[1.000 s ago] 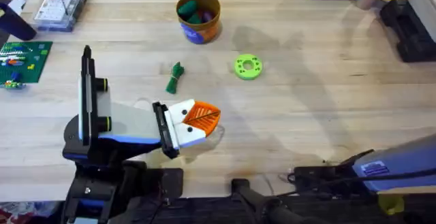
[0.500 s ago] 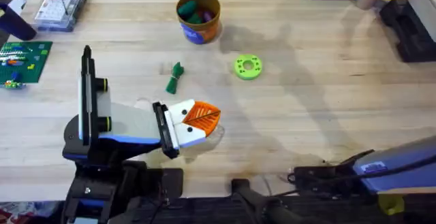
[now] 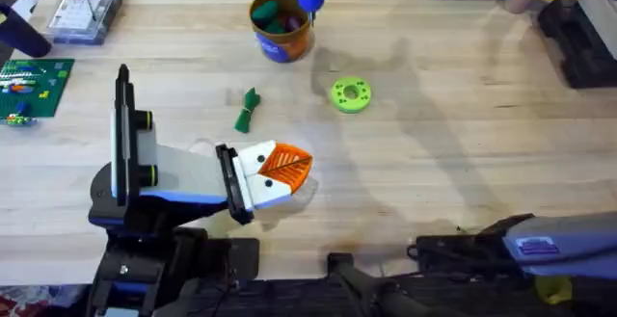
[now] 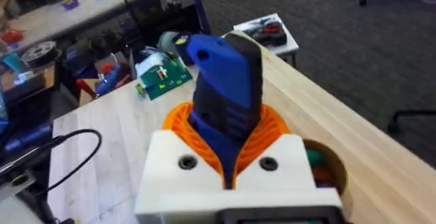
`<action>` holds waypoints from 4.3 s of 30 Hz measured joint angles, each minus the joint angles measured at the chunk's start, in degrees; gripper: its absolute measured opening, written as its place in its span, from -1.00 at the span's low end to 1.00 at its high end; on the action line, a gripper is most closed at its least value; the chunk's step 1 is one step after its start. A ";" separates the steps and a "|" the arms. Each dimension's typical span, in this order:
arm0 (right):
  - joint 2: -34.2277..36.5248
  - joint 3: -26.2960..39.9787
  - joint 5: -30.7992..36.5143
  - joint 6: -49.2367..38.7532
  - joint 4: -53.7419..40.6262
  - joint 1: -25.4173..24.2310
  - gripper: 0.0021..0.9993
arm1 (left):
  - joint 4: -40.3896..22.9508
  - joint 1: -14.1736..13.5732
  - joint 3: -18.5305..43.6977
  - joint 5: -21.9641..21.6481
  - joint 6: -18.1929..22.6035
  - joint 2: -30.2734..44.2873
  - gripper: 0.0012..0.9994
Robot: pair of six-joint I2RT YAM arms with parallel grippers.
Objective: Pick up the gripper from the table and insert it into the empty holder that is missing its gripper. Then pick up a screw, insert it into the mounting hole, and use the screwdriver to tighten it. Finally, clean up the table by picking up the vegetable and placing it into the bucket.
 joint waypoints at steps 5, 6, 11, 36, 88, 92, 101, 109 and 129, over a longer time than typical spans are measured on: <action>-6.84 -6.68 -3.93 0.36 11.16 -0.05 -0.95 | 0.00 0.00 0.00 0.00 0.00 0.00 -0.98; -7.92 -8.18 -5.04 1.10 15.19 -0.04 -0.95 | 0.00 0.00 0.00 0.00 0.00 0.00 -0.98; -10.26 -15.88 -11.39 6.37 37.20 -0.07 -0.95 | 0.00 0.00 0.00 -0.01 -0.01 0.00 -0.98; -9.76 -32.47 -20.76 27.68 73.87 6.34 -0.95 | 0.00 0.00 0.00 0.00 0.00 0.00 -0.98; -9.13 -37.74 -23.11 18.76 73.19 17.79 -0.95 | 0.00 0.00 0.00 0.00 0.00 0.00 -0.98; -9.13 -37.94 -22.78 18.35 72.85 18.08 -0.95 | 0.00 0.00 0.00 0.00 0.00 0.00 -0.98; -9.13 -37.94 -22.34 17.63 72.64 18.20 -0.95 | 0.00 0.00 0.00 0.00 0.00 0.00 -0.98; -8.96 -37.96 -22.06 16.84 72.12 18.23 -0.95 | 0.00 0.00 0.00 0.00 0.00 0.00 -0.98; -7.78 -37.96 -21.56 16.55 71.88 18.97 -0.95 | 0.00 0.00 0.00 0.00 0.00 0.00 -0.98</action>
